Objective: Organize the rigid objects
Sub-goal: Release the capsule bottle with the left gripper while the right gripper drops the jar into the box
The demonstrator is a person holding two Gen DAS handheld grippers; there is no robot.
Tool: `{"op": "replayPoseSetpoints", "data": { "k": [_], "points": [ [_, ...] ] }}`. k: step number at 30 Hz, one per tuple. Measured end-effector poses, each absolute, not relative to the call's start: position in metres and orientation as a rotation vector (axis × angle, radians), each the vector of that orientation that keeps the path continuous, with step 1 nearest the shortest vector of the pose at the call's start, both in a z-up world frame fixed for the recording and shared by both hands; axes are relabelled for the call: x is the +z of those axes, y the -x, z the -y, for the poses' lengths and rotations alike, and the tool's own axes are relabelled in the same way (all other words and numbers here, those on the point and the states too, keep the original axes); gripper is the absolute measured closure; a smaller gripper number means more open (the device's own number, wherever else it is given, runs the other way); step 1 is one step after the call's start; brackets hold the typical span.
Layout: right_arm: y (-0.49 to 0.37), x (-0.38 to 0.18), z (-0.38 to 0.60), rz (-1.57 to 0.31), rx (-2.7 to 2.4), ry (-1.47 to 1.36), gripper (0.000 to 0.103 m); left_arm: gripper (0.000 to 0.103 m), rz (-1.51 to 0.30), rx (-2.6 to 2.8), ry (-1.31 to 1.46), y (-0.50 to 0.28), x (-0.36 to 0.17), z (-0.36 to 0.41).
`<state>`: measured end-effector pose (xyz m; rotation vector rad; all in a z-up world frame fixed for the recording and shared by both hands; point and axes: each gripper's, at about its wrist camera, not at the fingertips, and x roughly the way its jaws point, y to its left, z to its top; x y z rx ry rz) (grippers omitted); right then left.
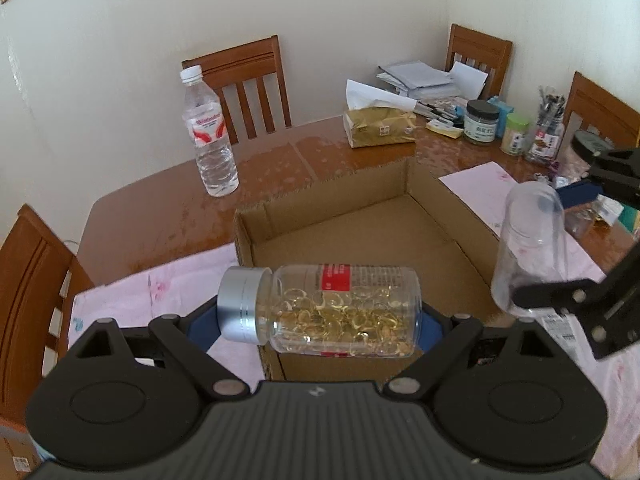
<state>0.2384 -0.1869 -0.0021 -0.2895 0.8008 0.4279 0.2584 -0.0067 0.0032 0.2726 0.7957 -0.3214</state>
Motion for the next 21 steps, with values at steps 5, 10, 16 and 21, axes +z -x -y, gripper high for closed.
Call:
{"op": "replayPoseSetpoints", "data": {
  "k": [5,10,16,21],
  "points": [
    [-0.25,-0.006,0.194,-0.82,0.434,0.283,0.01,0.01,-0.83,-0.299,-0.29,-0.291,-0.015,0.021],
    [-0.258,-0.007,0.196,-0.827,0.436,0.299,0.01,0.01,-0.84,-0.272,-0.32,-0.318,-0.031,0.033],
    [-0.268,-0.009,0.196,-0.836,0.432,0.294,0.01,0.01,-0.803,-0.206,-0.283,-0.344,-0.039,0.039],
    [-0.272,-0.01,0.193,-0.841,0.433,0.29,0.01,0.009,-0.78,-0.216,-0.238,-0.347,-0.032,0.03]
  ]
}}
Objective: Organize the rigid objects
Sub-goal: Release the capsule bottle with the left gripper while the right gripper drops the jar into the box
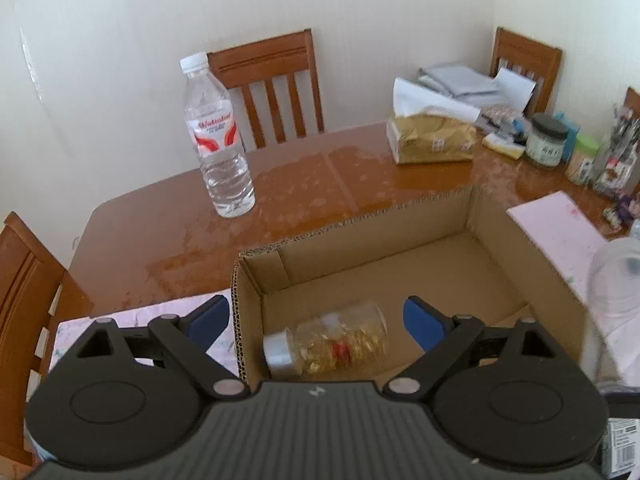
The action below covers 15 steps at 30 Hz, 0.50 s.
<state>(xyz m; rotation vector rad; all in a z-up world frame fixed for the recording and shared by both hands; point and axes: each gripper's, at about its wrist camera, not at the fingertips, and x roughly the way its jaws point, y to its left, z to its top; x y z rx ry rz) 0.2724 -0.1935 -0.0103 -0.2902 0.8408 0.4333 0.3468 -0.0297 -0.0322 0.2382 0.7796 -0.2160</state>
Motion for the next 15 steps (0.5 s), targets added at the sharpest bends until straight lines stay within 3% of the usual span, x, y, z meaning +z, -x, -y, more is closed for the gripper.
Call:
{"op": "replayPoseSetpoints", "data": {
  "k": [15],
  "points": [
    [-0.314,-0.021,0.178,-0.864,0.431,0.318,0.01,0.003,-0.759,-0.123,-0.139,-0.278,-0.015,-0.015]
  ]
}}
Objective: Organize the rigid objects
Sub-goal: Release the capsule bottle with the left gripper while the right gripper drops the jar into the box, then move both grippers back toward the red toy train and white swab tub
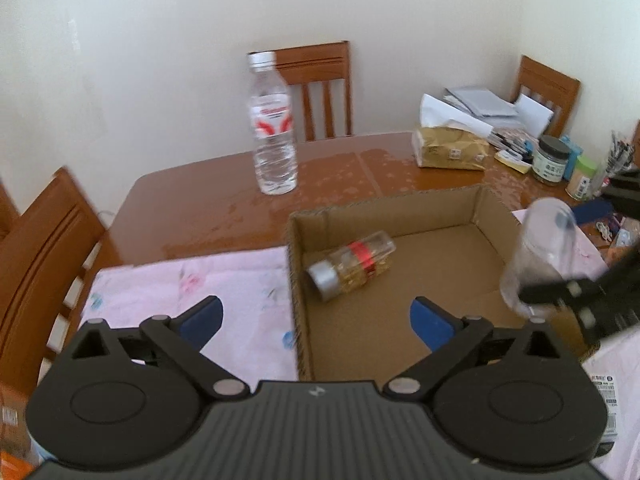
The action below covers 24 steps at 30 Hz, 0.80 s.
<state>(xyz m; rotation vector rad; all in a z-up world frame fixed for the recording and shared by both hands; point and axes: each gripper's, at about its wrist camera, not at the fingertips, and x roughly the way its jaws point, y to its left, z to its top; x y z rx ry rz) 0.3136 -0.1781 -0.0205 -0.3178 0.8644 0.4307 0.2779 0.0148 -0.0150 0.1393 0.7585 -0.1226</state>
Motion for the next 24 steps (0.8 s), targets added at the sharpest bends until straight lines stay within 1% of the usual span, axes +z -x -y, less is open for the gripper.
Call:
{"op": "replayPoseSetpoints", "data": {
  "k": [6,7,8,9,13,24],
  "points": [
    [-0.347,-0.022,0.172,-0.855,0.396,0.327,0.01,0.002,-0.754,-0.043,-0.086,-0.244,-0.016,-0.032],
    [-0.352,-0.022,0.171,-0.851,0.399,0.318,0.009,0.002,-0.755,-0.034,-0.077,-0.24,-0.016,-0.035],
    [-0.356,-0.021,0.171,-0.848,0.397,0.31,0.003,0.002,-0.755,-0.02,-0.071,-0.235,-0.017,-0.037],
    [-0.359,-0.02,0.171,-0.838,0.385,0.304,0.0,0.002,-0.757,-0.008,-0.07,-0.231,-0.018,-0.039],
    [-0.359,-0.018,0.168,-0.83,0.374,0.291,0.0,0.002,-0.778,0.018,-0.074,-0.219,-0.023,-0.045],
    [-0.319,-0.014,0.163,-0.836,0.357,0.311,0.0,0.001,-0.822,0.041,-0.072,-0.194,-0.033,-0.046]
  ]
}}
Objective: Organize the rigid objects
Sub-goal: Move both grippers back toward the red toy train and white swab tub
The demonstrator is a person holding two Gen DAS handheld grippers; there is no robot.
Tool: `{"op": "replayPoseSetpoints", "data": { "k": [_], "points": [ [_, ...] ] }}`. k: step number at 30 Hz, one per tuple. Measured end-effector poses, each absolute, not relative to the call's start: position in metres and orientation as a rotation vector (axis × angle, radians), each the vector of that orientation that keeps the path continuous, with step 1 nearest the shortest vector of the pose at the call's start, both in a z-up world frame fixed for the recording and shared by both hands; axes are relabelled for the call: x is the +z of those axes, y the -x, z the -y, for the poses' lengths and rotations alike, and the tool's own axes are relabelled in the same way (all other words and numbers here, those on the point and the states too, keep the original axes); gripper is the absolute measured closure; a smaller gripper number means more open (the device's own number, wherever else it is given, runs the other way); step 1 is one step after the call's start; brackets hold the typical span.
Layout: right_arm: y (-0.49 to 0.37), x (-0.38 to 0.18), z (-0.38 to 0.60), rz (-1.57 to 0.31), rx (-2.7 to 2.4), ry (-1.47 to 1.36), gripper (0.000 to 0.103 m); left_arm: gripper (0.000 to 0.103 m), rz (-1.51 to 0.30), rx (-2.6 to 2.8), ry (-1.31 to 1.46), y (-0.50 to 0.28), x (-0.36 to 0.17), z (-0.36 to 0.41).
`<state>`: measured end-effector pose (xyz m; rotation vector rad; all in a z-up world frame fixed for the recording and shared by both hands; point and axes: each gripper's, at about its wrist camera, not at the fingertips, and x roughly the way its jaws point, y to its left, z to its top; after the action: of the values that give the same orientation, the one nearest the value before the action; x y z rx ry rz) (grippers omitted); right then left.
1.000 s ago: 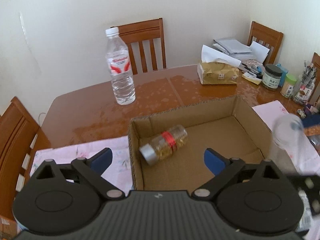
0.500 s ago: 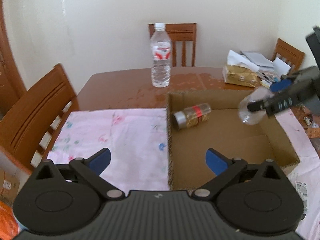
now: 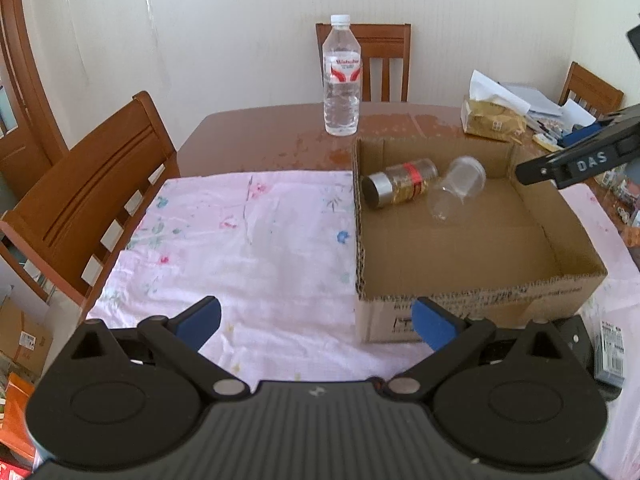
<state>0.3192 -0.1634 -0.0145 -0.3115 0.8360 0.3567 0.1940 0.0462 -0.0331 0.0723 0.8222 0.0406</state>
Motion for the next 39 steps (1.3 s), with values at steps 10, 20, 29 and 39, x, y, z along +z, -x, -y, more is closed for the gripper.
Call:
{"op": "replayPoseSetpoints", "data": {
  "k": [10,20,29,39],
  "points": [
    [-0.267,-0.014,0.177,-0.848,0.27,0.234,0.0,0.002,-0.854,0.012,-0.113,-0.184,-0.043,-0.048],
    [-0.209,-0.025,0.173,-0.892,0.142,0.144,0.0,0.002,-0.935,-0.099,-0.109,-0.185,-0.076,-0.054],
    [-0.185,-0.037,0.172,-0.945,0.093,0.104,0.0,0.002,-0.99,-0.23,-0.101,-0.182,-0.102,-0.045],
    [-0.181,-0.044,0.154,-0.984,0.133,0.146,0.0,0.001,-1.002,-0.235,-0.078,-0.185,-0.113,-0.061]
  ]
}}
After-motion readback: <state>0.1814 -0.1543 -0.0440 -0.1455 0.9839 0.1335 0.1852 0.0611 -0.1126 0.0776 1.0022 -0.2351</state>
